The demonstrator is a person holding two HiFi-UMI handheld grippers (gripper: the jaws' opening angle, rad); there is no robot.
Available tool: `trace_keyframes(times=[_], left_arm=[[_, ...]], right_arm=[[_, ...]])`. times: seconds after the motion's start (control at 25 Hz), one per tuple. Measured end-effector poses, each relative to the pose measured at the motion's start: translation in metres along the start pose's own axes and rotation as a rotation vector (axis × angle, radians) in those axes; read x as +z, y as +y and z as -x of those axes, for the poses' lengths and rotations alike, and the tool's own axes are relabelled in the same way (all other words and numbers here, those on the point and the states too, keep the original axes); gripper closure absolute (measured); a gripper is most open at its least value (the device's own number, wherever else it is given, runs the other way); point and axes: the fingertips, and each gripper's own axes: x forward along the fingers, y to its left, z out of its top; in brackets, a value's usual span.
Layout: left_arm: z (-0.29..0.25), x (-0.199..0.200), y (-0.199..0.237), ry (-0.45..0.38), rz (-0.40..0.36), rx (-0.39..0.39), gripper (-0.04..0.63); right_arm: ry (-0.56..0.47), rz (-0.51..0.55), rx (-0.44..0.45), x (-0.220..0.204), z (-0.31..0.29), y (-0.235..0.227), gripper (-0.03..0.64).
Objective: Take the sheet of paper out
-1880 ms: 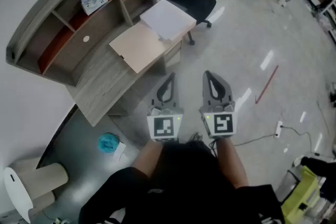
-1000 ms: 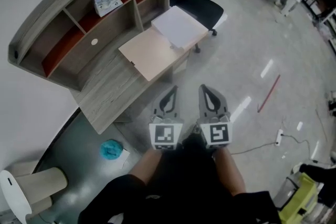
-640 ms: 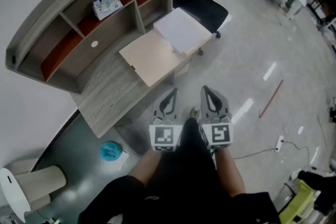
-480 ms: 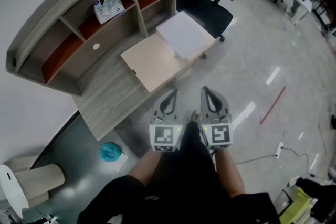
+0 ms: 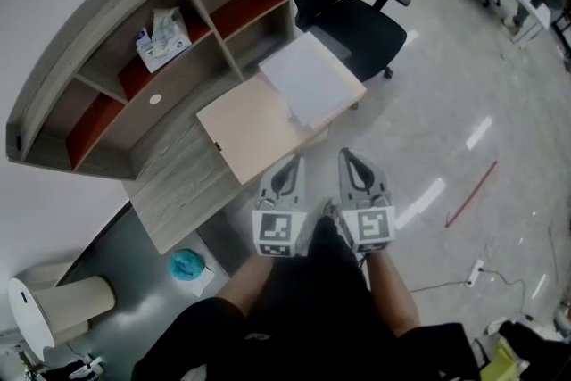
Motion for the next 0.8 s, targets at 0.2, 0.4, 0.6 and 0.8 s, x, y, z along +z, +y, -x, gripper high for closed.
trace_keyframes(times=[0.2,0.4,0.6,0.8], left_arm=[[-0.046,-0.002,-0.011,0.046,-0.02,0.021,0.552],[-0.077,-0.005,-0.024,0.079,0.003,0.034,0.552],[-0.089,-0.007,-0.024,0.11,-0.013,0.055,0.552],[-0.102,-0.009,-0.017,0.121,-0.005,0.081,0.552]], right_arm=[[0.034,-0.036,0.017,-0.009,-0.02,-0.047,0.601],[0.077,-0.06,0.031,-0.027,-0.034,-0.085,0.601],[0.111,-0.08,0.061,-0.04,-0.044,-0.092,0.6],[0.12,-0.087,0.076,-0.045,-0.053,-0.097,0.6]])
